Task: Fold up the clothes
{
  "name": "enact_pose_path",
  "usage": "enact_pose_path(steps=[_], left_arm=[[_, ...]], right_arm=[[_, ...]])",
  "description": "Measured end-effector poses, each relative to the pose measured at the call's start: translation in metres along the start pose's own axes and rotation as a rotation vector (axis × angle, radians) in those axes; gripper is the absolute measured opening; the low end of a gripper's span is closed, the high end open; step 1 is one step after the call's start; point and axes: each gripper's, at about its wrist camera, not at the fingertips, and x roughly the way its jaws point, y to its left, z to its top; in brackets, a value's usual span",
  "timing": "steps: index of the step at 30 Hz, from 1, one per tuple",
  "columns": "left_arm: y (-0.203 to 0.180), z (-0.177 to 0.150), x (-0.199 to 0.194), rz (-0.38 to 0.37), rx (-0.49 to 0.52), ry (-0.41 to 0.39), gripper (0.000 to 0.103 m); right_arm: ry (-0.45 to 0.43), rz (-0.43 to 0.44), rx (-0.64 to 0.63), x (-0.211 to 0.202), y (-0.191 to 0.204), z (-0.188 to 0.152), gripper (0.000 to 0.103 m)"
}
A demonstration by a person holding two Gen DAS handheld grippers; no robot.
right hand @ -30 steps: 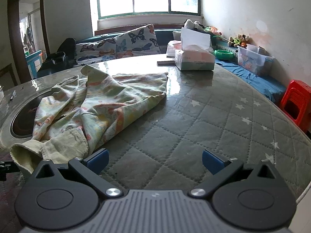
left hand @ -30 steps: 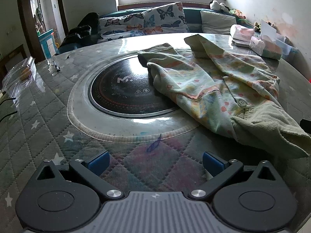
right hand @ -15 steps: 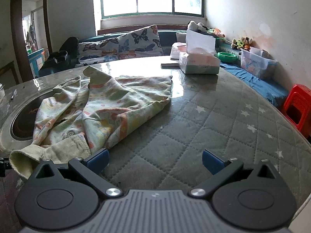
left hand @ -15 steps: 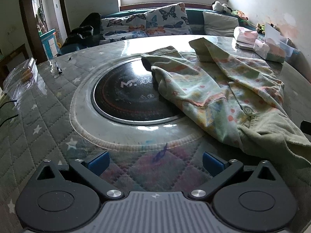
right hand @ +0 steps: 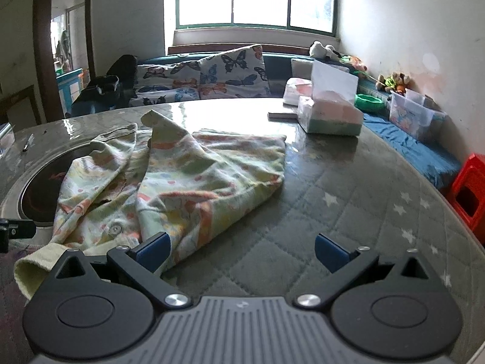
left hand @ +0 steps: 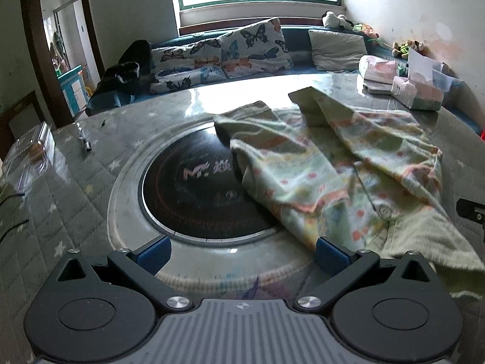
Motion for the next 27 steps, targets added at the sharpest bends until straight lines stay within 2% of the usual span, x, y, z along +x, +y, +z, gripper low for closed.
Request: enact_pose_path(steps=[16, 21, 25, 27], left_arm=[[-0.030, 0.028, 0.016, -0.130, 0.059, -0.039, 0.101], [-0.037, 0.033, 0.032, -0.178, 0.075, -0.019, 0.078], [-0.036, 0.033, 0.045, -0.213, 0.069, 0.010, 0.051], [-0.034, 0.031, 0.048, -0.235, 0.059, 0.019, 0.045]], right_arm=[[0.006, 0.047, -0.048, 0.026, 0.003, 0.038, 0.095], [0.018, 0.087, -0.090, 0.046, 0.011, 0.059, 0.090], [0.007, 0.120, -0.122, 0.060, 0.020, 0.080, 0.086], [0.008, 0.142, -0.136, 0.072, 0.028, 0.092, 0.085]])
